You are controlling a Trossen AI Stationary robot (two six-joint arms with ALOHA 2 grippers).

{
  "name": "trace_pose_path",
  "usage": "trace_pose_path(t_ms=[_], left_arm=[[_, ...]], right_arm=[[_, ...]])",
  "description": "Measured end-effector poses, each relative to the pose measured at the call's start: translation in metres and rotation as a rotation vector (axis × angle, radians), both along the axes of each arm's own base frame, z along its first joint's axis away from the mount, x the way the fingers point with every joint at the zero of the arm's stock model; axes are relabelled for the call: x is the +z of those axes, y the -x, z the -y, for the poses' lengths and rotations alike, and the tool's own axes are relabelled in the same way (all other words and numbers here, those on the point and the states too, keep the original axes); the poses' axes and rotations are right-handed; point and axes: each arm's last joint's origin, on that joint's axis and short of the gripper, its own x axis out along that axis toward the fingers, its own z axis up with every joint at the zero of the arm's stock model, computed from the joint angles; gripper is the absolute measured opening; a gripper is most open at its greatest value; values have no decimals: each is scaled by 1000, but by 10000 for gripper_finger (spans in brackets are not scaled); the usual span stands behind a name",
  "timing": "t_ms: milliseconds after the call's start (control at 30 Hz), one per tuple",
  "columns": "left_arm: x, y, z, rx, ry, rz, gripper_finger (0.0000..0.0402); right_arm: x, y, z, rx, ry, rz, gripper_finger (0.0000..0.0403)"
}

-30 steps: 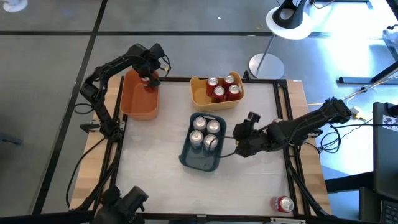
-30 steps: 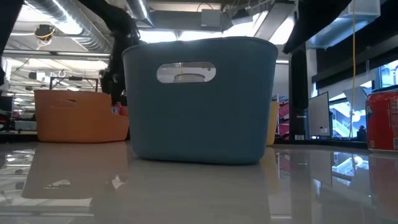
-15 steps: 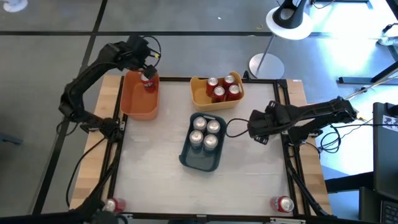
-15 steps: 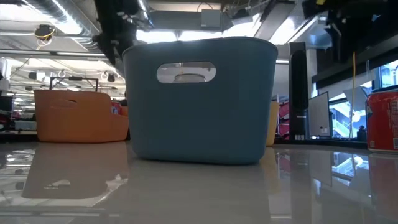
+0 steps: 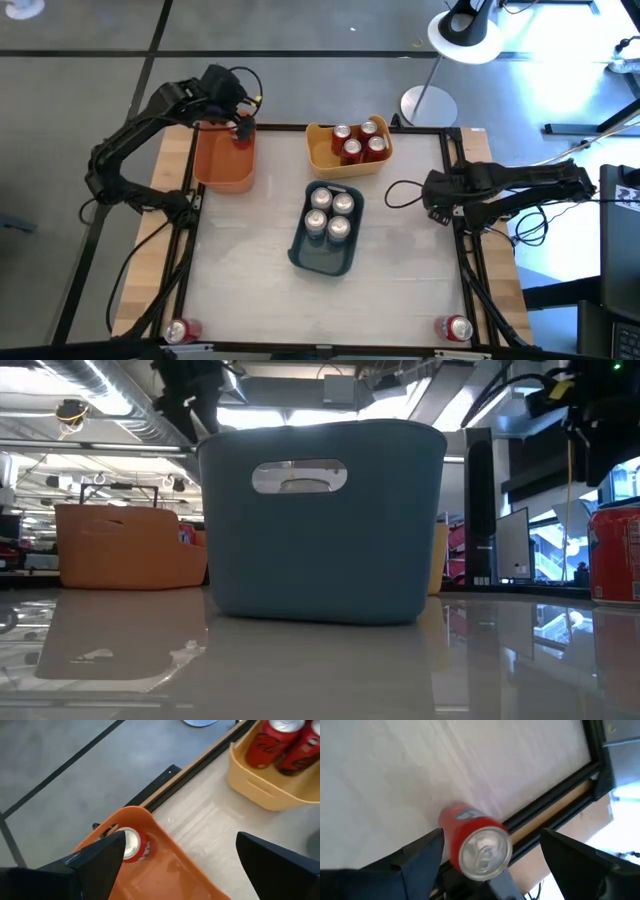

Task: Sort soda cans
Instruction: Put the top orange soda can into the orange bin

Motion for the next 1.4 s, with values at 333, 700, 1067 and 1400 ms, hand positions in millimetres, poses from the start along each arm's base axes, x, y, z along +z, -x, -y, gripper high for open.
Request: trace_pose_path(t_ms=[333,700,1067,1400], left_arm=[[0,-10,10,-57,-3,7,366],[1,-15,15,-100,-15,9,366],[2,-16,14,-108,-32,20,366],[2,-16,14,-108,-33,22,366]], right_arm=[[-19,6,0,21,-18,-59,331],[-22,37,1,-35,-89,61,331],[-47,53,2,-120,-113,115,331],[-63,48,2,-25,-98,56,331]])
